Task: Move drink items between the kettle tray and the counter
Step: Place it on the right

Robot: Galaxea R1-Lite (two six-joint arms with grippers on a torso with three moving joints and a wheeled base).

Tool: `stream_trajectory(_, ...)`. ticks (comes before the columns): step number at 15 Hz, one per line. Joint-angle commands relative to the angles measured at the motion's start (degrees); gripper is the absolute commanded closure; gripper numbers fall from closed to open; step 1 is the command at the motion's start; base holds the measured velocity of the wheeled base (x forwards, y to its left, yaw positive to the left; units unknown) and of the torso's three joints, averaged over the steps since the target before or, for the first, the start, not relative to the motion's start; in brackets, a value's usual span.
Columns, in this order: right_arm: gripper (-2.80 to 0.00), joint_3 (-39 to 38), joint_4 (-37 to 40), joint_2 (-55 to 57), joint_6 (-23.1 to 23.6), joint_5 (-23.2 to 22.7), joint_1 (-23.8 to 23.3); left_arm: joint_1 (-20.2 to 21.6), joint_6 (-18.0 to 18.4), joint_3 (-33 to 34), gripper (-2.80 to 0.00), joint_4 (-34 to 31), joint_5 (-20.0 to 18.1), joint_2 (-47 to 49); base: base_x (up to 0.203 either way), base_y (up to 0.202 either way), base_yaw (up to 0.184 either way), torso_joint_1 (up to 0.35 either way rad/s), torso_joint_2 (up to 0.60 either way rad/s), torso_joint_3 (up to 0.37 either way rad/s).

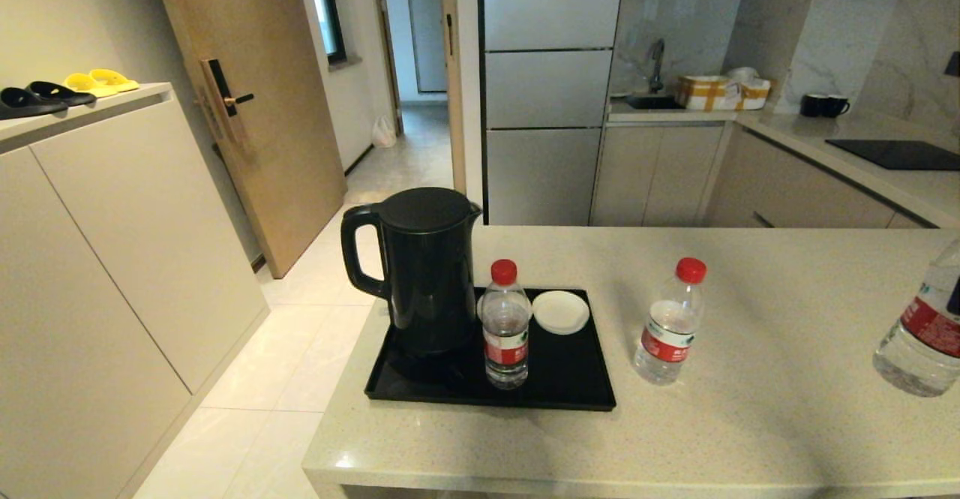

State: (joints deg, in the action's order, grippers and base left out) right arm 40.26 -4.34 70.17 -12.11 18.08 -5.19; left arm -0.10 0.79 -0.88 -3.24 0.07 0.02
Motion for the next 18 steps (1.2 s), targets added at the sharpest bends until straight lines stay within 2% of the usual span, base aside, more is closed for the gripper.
stream_trajectory(1,0.00,-6.26,-13.02,8.80,-0.19,-0.52,-2.74,0.01,0.00,0.00,0.00,-0.01,0.01,0.06,0.000,0.000,0.000,0.000,0.00,0.000)
stream_trajectory(7,0.00,-14.34,-33.27,23.98,-0.21,-6.90,-10.98,0.01,0.00,0.00,0.00,-0.01,0.01,0.06,0.000,0.000,0.000,0.000,0.00,0.000)
stream_trajectory(13,0.00,-25.30,-62.18,38.70,2.13,-8.49,-12.12,0.01,0.00,0.00,0.00,-0.01,0.01,0.06,0.000,0.000,0.000,0.000,0.00,0.000)
stream_trajectory(18,0.00,-26.81,-63.56,37.71,5.93,-8.50,-12.12,0.01,0.00,0.00,0.00,-0.01,0.01,0.06,0.000,0.000,0.000,0.000,0.00,0.000)
